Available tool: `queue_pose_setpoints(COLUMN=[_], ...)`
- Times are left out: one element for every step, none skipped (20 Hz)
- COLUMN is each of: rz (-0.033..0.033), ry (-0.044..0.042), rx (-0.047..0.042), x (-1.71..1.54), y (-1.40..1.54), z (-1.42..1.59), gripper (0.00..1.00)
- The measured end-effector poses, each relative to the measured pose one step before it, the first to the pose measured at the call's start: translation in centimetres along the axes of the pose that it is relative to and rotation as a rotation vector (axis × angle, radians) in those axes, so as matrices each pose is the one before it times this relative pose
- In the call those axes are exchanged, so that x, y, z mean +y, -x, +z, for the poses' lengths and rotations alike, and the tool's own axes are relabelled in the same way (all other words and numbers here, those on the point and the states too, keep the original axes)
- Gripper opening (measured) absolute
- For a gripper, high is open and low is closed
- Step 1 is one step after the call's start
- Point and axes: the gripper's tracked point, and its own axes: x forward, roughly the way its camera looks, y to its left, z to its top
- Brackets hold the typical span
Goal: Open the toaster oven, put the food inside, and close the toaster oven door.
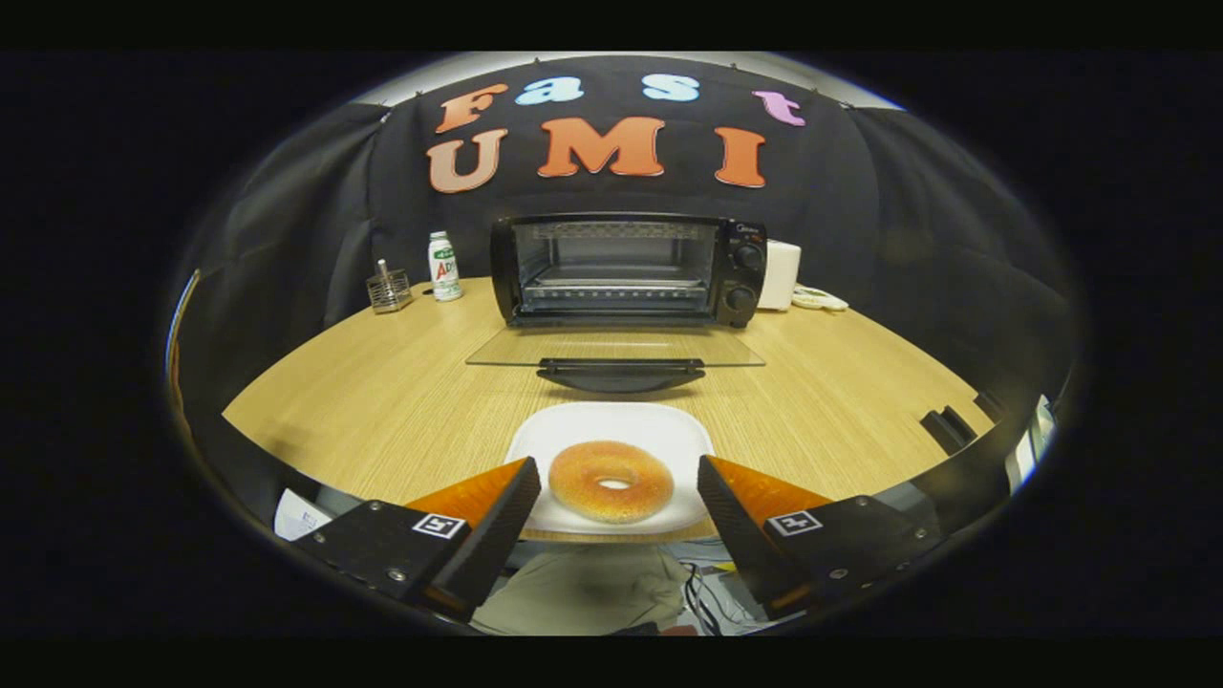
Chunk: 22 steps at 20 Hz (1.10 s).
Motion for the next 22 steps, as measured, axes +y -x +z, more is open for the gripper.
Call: queue_pose_setpoints(rz=[0.00449,-0.00403,-0.00531,-0.00263,0.00339,0.00571,0.00134,-0.00248,-0.00662,-0.00408,-0.00302,0.00299,0.00173,0.00206,0.00347,0.00258,0.00374,-0.00021,-0.0004,-0.00055,0.00305,0.00606], ry=[-0.01159,-0.00799,-0.00254,-0.00167,-0.00315,-0.00238,-0.00003,0.0031,0.0023,0.00387,0.00305,0.00087,0.00036,-0.00528,-0.00734,-0.00903,-0.00649,-0.00585,-0.00133,-0.00355,-0.00399,-0.00349], rx=[0.00165,0.0051,0.00654,0.0071,0.00635,0.00768,0.00824,0.00572,-0.00431,-0.00013,-0.0014,-0.00196,-0.00126,-0.00192,-0.0038,-0.00655,-0.00896,-0.0082,-0.0073,-0.00983,-0.00786,-0.00493], x=[0.086,-0.079,-0.129,-0.009,0.13,0.242,0.127,0.035,-0.08,0.04,0.053,0.055,0.025,0.014,0.006,0.103,0.092,0.036,-0.006,0.102,0.145,0.252], y=[-0.128,-0.155,-0.212,-0.226,-0.13,-0.164,-0.225,-0.279,-0.158,0.063,-0.074,0.138,-0.005,0.031,0.128,0.058,0.031,-0.012,0.023,-0.156,-0.048,-0.17], z=[-0.212,-0.195,-0.342,-0.263,-0.261,-0.233,-0.35,-0.129,0.012,0.07,0.013,0.08,-0.025,0.181,0.254,0.425,0.44,0.598,0.434,0.702,0.412,0.586], gripper=[0.99,0.99,0.99,0.99,0.99,0.99,0.99,0.99,0.99,0.99,0.98,0.92,0.82,0.79,0.72,0.69,0.65,0.63,0.61,0.6,0.59,0.59])
